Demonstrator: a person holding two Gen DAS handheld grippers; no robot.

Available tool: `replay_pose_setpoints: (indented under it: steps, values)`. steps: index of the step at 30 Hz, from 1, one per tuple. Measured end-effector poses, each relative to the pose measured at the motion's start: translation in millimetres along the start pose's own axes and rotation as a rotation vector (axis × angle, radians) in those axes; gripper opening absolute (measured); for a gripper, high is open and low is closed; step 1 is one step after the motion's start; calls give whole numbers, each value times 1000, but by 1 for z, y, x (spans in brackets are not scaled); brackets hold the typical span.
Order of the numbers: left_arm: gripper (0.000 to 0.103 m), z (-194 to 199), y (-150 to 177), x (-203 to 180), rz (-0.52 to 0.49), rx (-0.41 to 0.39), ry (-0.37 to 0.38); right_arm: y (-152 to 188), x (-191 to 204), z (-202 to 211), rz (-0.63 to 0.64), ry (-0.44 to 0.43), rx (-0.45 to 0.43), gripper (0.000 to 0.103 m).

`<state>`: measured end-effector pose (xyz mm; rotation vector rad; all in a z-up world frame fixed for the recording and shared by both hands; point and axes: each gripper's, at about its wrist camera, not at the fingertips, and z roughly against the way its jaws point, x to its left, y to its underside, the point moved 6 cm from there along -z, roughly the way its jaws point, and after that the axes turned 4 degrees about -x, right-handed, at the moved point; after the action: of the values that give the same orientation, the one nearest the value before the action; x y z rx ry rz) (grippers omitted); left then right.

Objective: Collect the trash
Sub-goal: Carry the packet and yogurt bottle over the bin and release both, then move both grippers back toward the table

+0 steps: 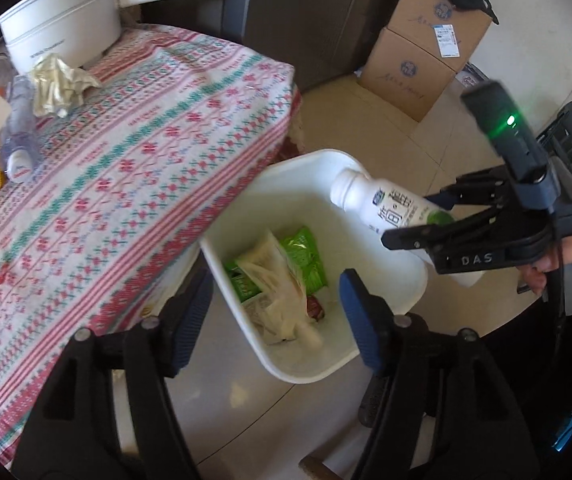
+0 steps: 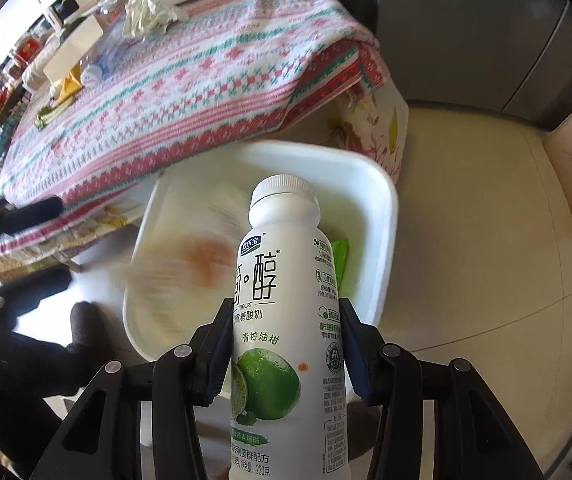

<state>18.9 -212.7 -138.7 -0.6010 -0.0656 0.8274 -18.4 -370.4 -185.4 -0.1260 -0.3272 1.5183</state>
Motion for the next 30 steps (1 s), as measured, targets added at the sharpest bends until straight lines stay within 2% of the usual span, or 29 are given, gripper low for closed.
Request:
replay_pose_setpoints:
  steps: [6,14,16,17,18,19,25,30]
  values:
    - [74,13,6,14,22,-15,-30,4,-1,-21,-5,18,70,50]
    - [79,38,3,47,70,-71,-104,4,-3,-38,-27,31,115,51]
    - [81,46,1,59,98,-91,-124,-1,-1,-36,-31,21,103,55]
    - [81,49,0,65,110,-101,-134,-4,2,-33,-36,11,91,60]
    - [82,53,0,70,119,-107,-145,-7,4,-29,-41,3,75,70]
    - [82,56,-1,74,127,-117,-156,-10,6,-26,-43,2,62,72]
    - [84,76,-2,112,187,-156,-239,-29,24,-5,-34,-29,-12,73]
    - [84,90,-3,159,291,-180,-299,-54,44,10,-8,-39,-84,74]
